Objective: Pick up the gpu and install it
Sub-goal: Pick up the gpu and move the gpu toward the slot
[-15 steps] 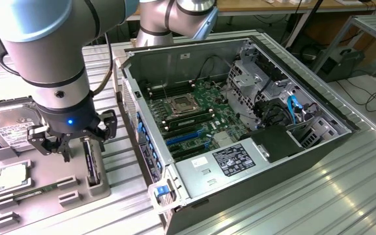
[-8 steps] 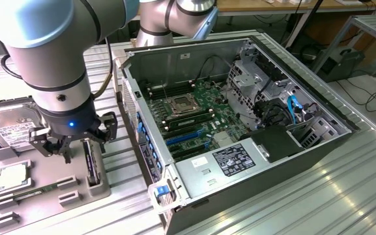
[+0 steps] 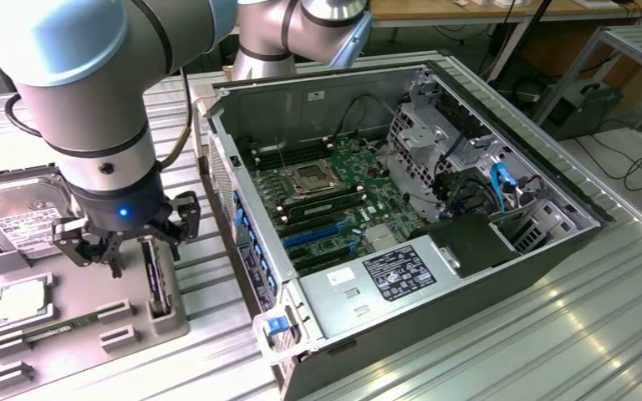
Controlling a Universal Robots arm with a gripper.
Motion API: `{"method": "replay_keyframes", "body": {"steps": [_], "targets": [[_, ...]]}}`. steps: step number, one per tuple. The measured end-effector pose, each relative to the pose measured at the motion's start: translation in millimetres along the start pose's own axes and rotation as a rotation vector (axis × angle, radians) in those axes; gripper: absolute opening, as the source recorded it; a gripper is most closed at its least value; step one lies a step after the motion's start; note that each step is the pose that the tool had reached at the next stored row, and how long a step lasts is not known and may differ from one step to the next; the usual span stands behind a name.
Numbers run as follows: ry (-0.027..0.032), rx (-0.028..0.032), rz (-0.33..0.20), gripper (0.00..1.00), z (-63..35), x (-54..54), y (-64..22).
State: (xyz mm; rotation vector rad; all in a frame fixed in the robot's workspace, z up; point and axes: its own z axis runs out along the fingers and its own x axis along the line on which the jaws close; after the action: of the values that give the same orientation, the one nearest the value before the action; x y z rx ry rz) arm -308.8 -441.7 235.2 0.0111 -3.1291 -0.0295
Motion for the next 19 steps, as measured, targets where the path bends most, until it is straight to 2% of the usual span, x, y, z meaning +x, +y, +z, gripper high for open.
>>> {"method": "replay_keyframes", "body": {"steps": [6, 7, 8, 10, 19], "targets": [[0.0001, 0.0000, 0.000, 0.71, 3.0, -0.1, 0.8], [0.0001, 0.0000, 0.000, 0.64, 3.4, -0.1, 0.8], [0.0000, 0.0000, 0.000, 0.64, 4.0, -0.1, 0.8], [0.0000, 0.0000, 0.000, 0.51, 5.5, -0.1, 0.8], [0.0001, 0.0001, 0.000, 0.51, 11.7, -1.1, 0.6]]}}
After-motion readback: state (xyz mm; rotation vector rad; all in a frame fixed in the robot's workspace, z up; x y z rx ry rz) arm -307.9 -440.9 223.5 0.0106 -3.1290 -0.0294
